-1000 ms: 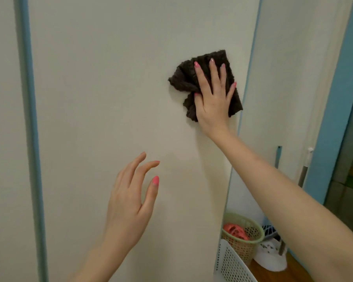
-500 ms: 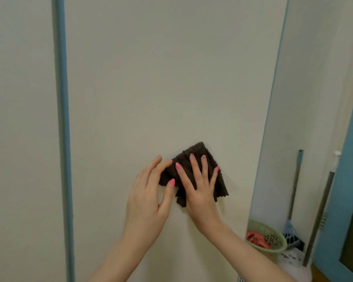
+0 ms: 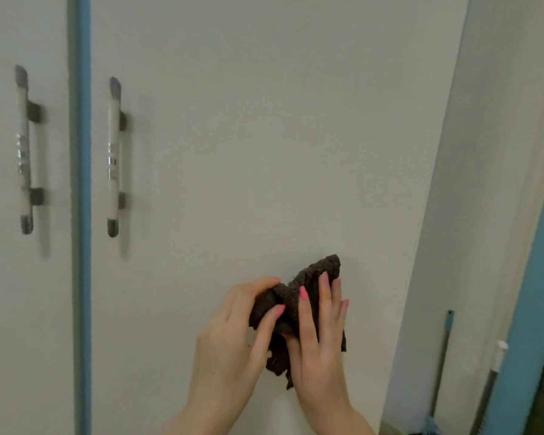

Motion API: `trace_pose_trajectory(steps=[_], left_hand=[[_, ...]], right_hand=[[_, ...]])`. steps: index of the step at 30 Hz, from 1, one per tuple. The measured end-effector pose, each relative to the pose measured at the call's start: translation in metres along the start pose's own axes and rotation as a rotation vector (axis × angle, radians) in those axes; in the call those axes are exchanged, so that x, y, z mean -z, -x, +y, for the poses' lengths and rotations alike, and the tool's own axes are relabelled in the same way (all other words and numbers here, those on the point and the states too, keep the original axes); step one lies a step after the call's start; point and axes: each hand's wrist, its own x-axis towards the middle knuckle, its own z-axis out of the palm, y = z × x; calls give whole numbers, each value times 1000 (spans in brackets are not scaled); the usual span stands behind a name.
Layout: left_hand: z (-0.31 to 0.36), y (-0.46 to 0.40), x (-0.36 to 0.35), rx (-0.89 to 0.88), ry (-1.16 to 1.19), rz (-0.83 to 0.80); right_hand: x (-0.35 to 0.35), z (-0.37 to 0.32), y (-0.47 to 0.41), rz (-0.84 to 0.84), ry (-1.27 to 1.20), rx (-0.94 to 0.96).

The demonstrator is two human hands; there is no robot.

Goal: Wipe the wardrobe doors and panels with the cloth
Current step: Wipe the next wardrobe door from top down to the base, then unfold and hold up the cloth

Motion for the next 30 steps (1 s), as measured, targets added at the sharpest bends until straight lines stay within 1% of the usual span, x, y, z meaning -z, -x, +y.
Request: trace_pose_trajectory(steps=[5,8,11,14,18,20,23,25,28,30], left_hand=[[49,-78,30,35,11,-96],[71,-112,51,34,-14,-126],[91,-133,76,71,-5,-146],[106,-146,109,40,-20,-169],[114,-154,167,-13,-40,-201],[113,-152,199,-34,-48,-214],[105,-143,249,-39,-18,-278],[98,-134,276,18,-2,-315],[86,-126,314,146,16,-325],[73,-120,334,151,-86,-411]], right_hand=[[52,-12,-92,-72,132,-7],[82,-21,-131,-140,86,9],[105,-34,-166,-235,56,15],[119,-57,-188,-329,-5,-15],[137,-100,-201,-429,-27,-121],[142,-127,-199,-446,4,-189],[146,-175,-201,-445,-4,-317],[147,-206,-205,-395,-55,-400],[154,-254,-217,-343,-161,-577],[161,-277,-221,-381,-74,-599]])
